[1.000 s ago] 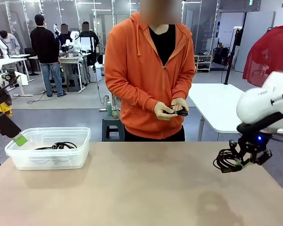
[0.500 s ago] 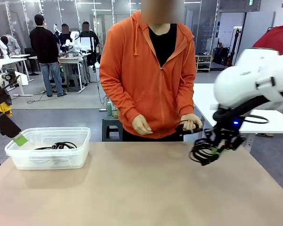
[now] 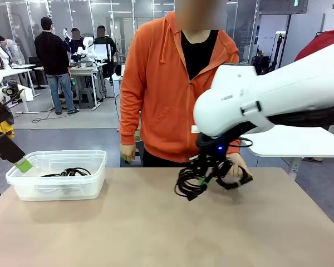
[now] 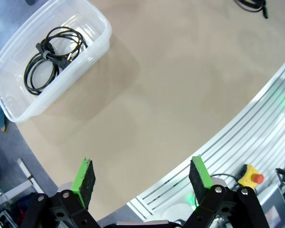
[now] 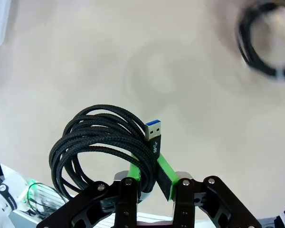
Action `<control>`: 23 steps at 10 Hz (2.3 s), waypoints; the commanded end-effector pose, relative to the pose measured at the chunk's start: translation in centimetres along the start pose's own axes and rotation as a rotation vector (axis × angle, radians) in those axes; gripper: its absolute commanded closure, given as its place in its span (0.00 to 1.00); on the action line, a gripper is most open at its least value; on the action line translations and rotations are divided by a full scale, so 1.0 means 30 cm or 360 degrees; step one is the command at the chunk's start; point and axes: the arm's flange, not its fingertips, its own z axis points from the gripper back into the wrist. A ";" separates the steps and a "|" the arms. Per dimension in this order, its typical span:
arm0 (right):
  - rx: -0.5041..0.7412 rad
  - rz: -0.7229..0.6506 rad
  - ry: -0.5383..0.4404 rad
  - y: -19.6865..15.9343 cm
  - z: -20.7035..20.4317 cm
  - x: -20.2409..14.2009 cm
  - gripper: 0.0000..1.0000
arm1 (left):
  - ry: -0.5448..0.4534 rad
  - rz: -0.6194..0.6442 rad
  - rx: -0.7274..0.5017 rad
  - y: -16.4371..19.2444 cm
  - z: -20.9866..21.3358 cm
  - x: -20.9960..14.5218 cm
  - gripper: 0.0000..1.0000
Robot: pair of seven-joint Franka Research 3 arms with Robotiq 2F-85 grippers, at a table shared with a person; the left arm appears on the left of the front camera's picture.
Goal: Organize and store the cables.
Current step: Place the USB Extension Cable into the Organizing box.
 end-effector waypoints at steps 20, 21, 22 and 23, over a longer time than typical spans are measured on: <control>-0.0112 0.0272 0.0012 0.322 -0.266 -0.091 0.00 | 0.0009 0.0004 0.0022 -0.002 0.004 0.005 0.00; -0.0117 0.0304 -0.0005 0.252 -0.200 -0.107 0.00 | 0.0009 0.0004 0.0022 -0.002 0.004 0.005 0.00; -0.0115 0.0337 -0.0009 0.175 -0.142 -0.121 0.00 | 0.0009 0.0004 0.0022 -0.002 0.004 0.005 0.00; -0.0110 0.0396 0.0026 0.085 -0.090 -0.142 0.00 | 0.0009 0.0004 0.0022 -0.002 0.004 0.005 0.00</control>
